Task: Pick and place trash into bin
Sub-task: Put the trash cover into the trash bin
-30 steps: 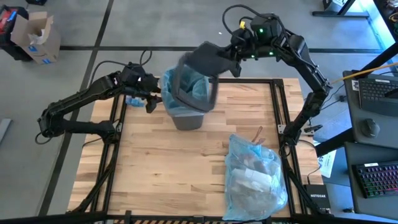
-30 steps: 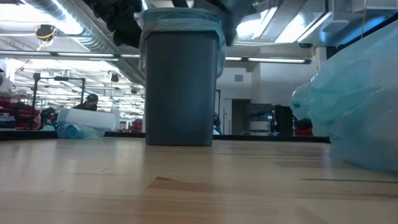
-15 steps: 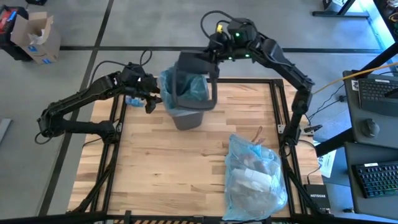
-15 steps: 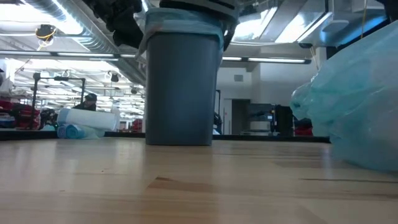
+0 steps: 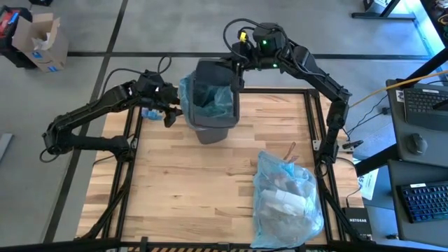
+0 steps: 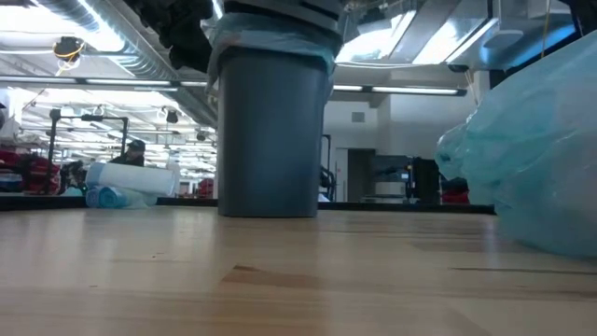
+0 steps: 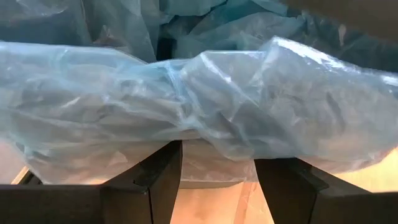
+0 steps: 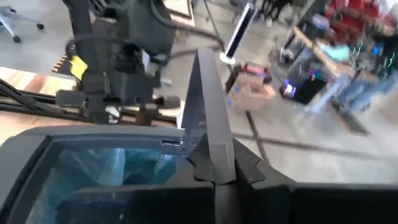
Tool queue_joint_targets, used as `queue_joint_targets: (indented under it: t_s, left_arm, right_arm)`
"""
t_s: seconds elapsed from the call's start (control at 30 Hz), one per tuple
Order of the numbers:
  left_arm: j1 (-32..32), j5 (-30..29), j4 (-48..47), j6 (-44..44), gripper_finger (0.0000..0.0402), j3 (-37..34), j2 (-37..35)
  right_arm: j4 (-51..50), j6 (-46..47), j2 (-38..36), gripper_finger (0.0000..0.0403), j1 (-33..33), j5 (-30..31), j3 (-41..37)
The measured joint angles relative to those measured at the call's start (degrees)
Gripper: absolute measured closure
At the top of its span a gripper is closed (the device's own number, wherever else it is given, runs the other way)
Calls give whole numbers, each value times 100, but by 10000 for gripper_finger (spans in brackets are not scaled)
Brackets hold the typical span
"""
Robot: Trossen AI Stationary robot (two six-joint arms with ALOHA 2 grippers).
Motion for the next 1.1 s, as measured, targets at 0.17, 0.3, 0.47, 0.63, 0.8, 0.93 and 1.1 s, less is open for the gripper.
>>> queue_joint_targets:
  t_s: [0.17,0.3,0.47,0.63,0.8,0.93,1.1]
  left_arm:
    - [2,-11,-11,22,208,0,0]
    - [2,-9,-8,47,208,0,0]
    - [2,-11,-11,52,208,0,-2]
    - [2,-13,-16,62,208,0,-2]
    - [4,-9,-6,66,208,0,-2]
    - [2,9,17,74,208,0,-2]
    - [2,11,24,159,208,0,-2]
  right_arm:
    - [290,-344,-9,396,-7,-235,-5]
    - [410,-645,99,396,-9,-258,-5]
    - [703,-753,210,397,8,-263,-7]
    - [984,-1059,153,397,105,-101,4]
    - [995,-1095,22,397,105,-72,16]
    - [857,-1070,-21,397,101,-29,14]
    - [585,-1037,-181,397,105,152,17]
